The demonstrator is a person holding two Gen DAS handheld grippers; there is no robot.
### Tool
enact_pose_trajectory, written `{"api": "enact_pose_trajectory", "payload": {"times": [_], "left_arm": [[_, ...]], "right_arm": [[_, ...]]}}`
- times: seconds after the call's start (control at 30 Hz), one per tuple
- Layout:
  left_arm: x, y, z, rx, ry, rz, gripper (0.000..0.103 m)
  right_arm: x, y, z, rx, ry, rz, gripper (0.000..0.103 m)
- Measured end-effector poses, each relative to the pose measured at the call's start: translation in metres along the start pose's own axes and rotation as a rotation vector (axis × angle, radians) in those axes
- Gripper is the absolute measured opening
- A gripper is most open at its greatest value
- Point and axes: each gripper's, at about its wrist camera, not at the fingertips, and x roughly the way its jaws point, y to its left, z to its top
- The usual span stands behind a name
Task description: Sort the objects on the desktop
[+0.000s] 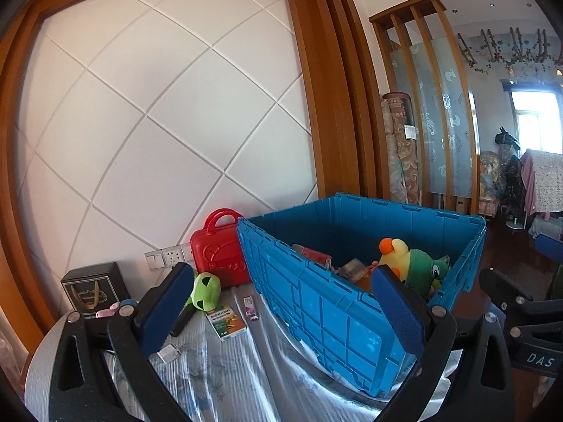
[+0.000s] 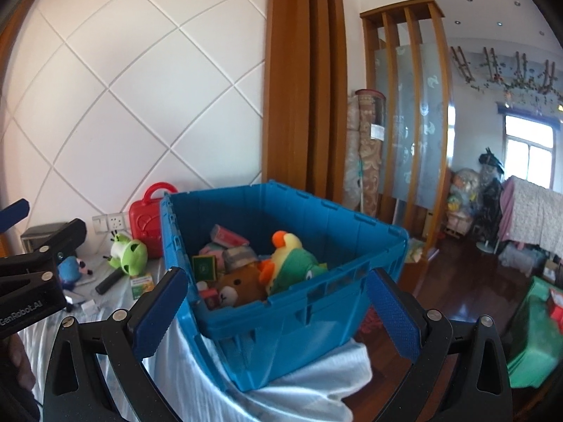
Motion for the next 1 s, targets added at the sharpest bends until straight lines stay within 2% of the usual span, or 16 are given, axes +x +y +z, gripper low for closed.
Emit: {"api": "enact_pose_trajectory", "payload": {"times": [0.17, 0.47, 0.73, 0.83, 1.0], "left_arm": [[0.006, -0.003, -0.018, 0.016, 0.031, 0.057, 0.102], [0.008, 0.004, -0.023, 0.008, 0.061, 0.078, 0.102], [0.009, 0.0, -0.022, 0.01, 0.083, 0.05, 0.102], [0.01, -0.002, -0.021, -0.009, 0.097, -0.019, 0.102], [0.011, -0.009, -0.024, 0.012, 0.108, -0.017, 0.102]], "right_arm": [[0.001, -0.001, -0.015, -0.013, 0.017, 0.041, 0.103], [0.001, 0.003, -0.02, -0.023, 0.018, 0.06, 0.103], [0.0, 0.002, -0.021, -0.039, 0.024, 0.079, 0.103], [-0.003, -0.001, -0.021, -0.036, 0.018, 0.081, 0.103], [-0.009, -0.001, -0.021, -0.061, 0.01, 0.068, 0.103]]}}
